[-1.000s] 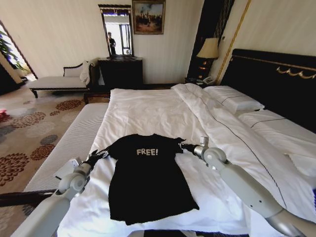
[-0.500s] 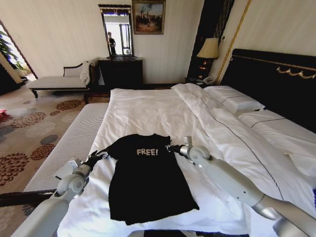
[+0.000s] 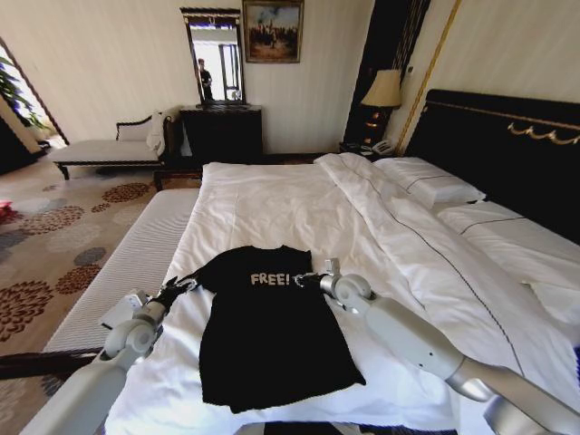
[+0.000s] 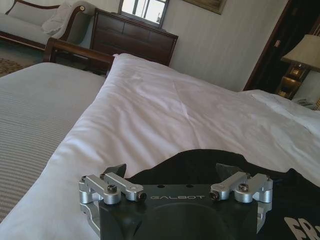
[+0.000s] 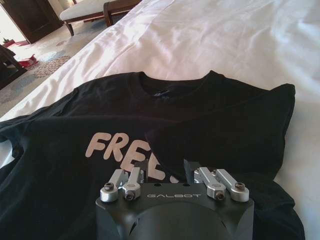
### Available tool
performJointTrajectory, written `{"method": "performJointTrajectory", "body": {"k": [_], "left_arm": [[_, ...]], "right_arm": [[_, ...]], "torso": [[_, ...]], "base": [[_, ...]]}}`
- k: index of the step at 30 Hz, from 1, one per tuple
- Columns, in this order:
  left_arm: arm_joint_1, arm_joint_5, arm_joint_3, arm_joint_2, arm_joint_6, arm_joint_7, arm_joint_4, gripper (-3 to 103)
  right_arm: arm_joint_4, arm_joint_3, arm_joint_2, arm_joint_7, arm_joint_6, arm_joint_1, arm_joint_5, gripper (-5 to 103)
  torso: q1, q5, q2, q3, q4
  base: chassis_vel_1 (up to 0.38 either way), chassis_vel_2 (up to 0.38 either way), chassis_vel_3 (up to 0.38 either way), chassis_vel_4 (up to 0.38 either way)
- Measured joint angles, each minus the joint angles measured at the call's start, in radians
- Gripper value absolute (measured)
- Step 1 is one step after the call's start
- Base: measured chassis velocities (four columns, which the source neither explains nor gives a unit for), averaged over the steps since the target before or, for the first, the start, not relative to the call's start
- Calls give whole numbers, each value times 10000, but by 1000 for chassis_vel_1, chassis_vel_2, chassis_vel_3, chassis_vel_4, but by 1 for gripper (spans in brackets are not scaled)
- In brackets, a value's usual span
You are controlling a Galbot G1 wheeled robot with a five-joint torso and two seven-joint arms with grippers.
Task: Fold the clothes on the bed.
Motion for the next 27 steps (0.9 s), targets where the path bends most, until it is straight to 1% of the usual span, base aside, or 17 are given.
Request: {"method": "performJointTrajectory", "body": {"k": [1, 3, 4, 5, 6, 8, 12, 13, 15, 16, 17, 19, 20, 21, 22, 25, 27], "left_arm": [[18, 14, -14, 0, 3, -9, -7, 100], [29, 27, -21, 1, 3, -12, -10, 100], [42, 39, -30, 0, 3, -18, -12, 100], [60, 44, -41, 2, 5, -24, -21, 100], [100, 64, -67, 4, 6, -41, -41, 100], [112, 74, -71, 1, 7, -49, -41, 100], [162, 130, -68, -103, 14, -120, -48, 100], [162, 130, -68, -103, 14, -120, -48, 100], [155, 163, -47, -137, 18, -156, -48, 100], [136, 188, -28, -150, 20, -184, -32, 100], [136, 188, -28, -150, 20, -184, -32, 100], [119, 202, -12, -155, 33, -218, 6, 100], [100, 199, 8, -157, 60, -276, 40, 100], [88, 184, 16, -158, 89, -309, 53, 100], [88, 184, 16, -158, 89, -309, 53, 100], [-10, 50, 60, -158, 204, -474, 164, 100], [-36, -32, 65, -162, 238, -529, 191, 100]], "right_arm": [[35, -73, 0, -12, 82, 2, -144, 48], [47, -90, -3, -30, 110, 6, -207, 48], [66, -97, -10, -51, 136, 13, -281, 54], [87, -97, -16, -57, 152, 21, -325, 54], [170, -2, -38, -44, 171, 25, -312, 65], [203, 56, -47, -31, 177, 25, -279, 65], [533, 700, -150, 216, 212, -81, 337, 86], [533, 700, -150, 216, 212, -81, 337, 86], [678, 1038, -251, 249, 222, -191, 529, 96], [767, 1312, -344, 263, 227, -300, 638, 96], [767, 1312, -344, 263, 227, -300, 638, 96], [885, 1751, -493, 266, 231, -523, 747, 100], [1000, 2271, -655, 262, 234, -827, 812, 100], [1054, 2534, -727, 248, 241, -1011, 816, 100], [1054, 2534, -727, 248, 241, -1011, 816, 100], [1259, 3449, -1028, 138, 313, -1955, 779, 100], [1298, 3595, -1090, 120, 337, -2144, 733, 100]], "torso": [[0, 1, 0, 0, 0], [0, 1, 0, 0, 0], [0, 1, 0, 0, 0], [0, 1, 0, 0, 0], [0, 2, 0, 0, 0], [0, 2, 0, 0, 0], [0, 1, 0, 0, 2], [0, 1, 0, 0, 2], [0, 2, 0, 0, 1], [0, 1, 1, 0, 1], [0, 1, 1, 0, 1], [0, 1, 0, 0, 0], [0, 2, 0, 0, 2], [0, 1, 1, 0, 1], [0, 1, 1, 0, 1], [-1, 3, 0, 0, -4], [-1, 2, 1, -1, -4]], "base": [[0, 0, 0, 0], [0, 0, 0, 0], [0, 0, 0, 0], [0, 0, 0, 0], [0, 0, 0, 0], [0, 0, 0, 0], [0, 0, 0, 0], [0, 0, 0, 0], [0, 0, 0, 0], [0, 0, 0, 0], [0, 0, 0, 0], [0, 0, 0, 0], [0, 0, 0, 0], [0, 0, 0, 0], [0, 0, 0, 0], [0, 0, 0, 0], [0, 0, 0, 0]]}}
